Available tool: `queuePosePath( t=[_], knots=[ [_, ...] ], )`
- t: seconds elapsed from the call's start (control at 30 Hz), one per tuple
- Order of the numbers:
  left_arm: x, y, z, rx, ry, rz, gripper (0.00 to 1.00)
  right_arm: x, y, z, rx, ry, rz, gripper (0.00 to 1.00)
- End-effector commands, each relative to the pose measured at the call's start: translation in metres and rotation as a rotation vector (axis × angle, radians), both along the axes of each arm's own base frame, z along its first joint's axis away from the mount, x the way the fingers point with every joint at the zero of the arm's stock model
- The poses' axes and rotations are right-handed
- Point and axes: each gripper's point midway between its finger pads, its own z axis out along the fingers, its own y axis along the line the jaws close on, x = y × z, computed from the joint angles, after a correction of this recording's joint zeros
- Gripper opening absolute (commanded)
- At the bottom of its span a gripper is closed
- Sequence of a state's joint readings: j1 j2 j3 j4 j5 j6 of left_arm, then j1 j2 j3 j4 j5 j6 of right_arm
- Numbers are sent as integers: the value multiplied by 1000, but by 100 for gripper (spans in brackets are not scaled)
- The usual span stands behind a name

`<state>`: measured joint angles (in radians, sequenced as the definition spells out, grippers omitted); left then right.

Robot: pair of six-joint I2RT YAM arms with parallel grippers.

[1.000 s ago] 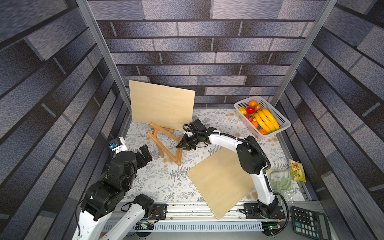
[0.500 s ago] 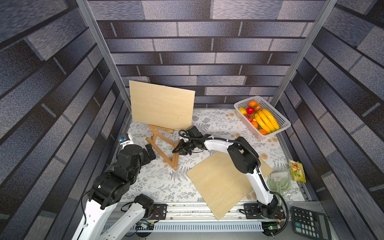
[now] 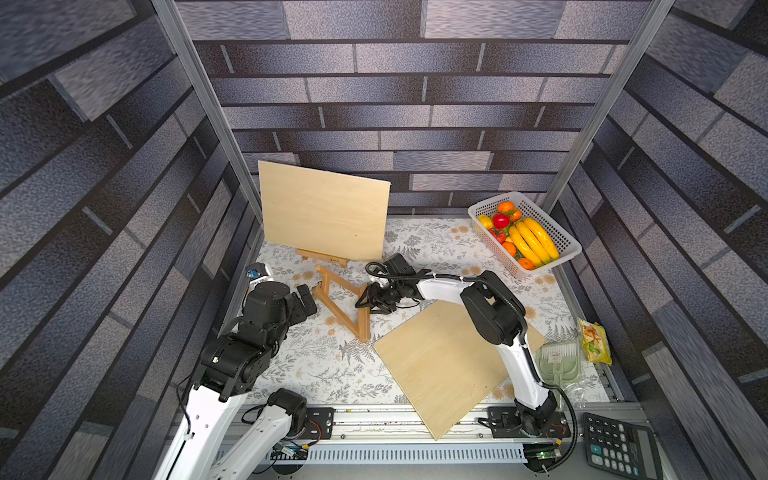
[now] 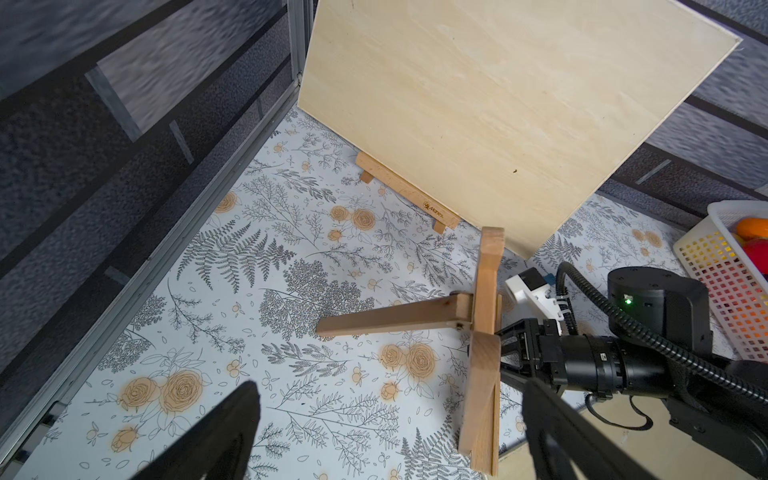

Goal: Assemble the easel
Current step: Place the easel at the center of the board.

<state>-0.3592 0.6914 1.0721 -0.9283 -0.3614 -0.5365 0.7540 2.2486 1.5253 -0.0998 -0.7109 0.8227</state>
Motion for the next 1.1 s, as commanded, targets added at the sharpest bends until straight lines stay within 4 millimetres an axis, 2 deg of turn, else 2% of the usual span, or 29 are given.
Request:
queuePosePath(
  t=[0.0, 0.03, 0.07, 0.17, 0.2, 0.23, 0.33, 0.37, 0.4, 0.47, 0.5, 0.57, 0.63, 0.7, 0.73, 0.8, 0.87, 1.0, 1.07],
  knots=[
    [8, -7, 0, 9, -4, -43, 100, -2, -33, -33, -148, 15, -46, 72],
    [9, -9, 0, 9, -6, -53, 100, -2, -37, -33, -154, 10, -50, 73],
    [11, -11, 0, 10, -6, -60, 100, -1, -42, -33, -163, 9, -57, 79],
    [14, -12, 1, 19, -6, -68, 100, 5, -59, -24, -165, -10, -96, 82],
    [14, -13, 1, 16, -11, -71, 100, 7, -64, -16, -156, -18, -109, 98],
    [15, -15, 2, 12, -15, -83, 100, 9, -68, -10, -153, -26, -116, 100],
    [17, -20, 10, 10, -32, -107, 100, 10, -75, 18, -157, -75, -111, 100],
    [17, -21, 15, 17, -41, -117, 100, 10, -77, 39, -148, -112, -112, 100],
    [17, -24, 23, 35, -56, -138, 100, 9, -81, 50, -159, -132, -115, 100],
    [17, -32, 35, 87, -50, -186, 100, 6, -101, 61, -239, -149, -141, 100],
    [18, -40, 39, 118, -14, -220, 100, 2, -117, 64, -312, -148, -168, 100],
    [22, -60, 42, 145, 64, -303, 100, -15, -150, 74, -423, -131, -206, 100],
    [28, -88, 41, 148, 123, -389, 100, -37, -196, 80, -585, -87, -281, 100],
    [34, -122, 36, 119, 155, -486, 100, -69, -238, 85, -689, 19, -332, 100],
    [37, -137, 31, 101, 176, -523, 100, -85, -253, 86, -719, 63, -350, 100],
    [42, -176, 19, 68, 205, -626, 100, -115, -276, 90, -744, 125, -401, 100],
    [48, -207, 8, 69, 209, -681, 100, -137, -296, 97, -761, 158, -460, 100],
    [62, -247, -23, 40, 289, -729, 100, -172, -334, 106, -835, 206, -545, 100],
    [68, -262, -36, 13, 315, -753, 100, -192, -350, 97, -877, 261, -580, 100]
  ],
)
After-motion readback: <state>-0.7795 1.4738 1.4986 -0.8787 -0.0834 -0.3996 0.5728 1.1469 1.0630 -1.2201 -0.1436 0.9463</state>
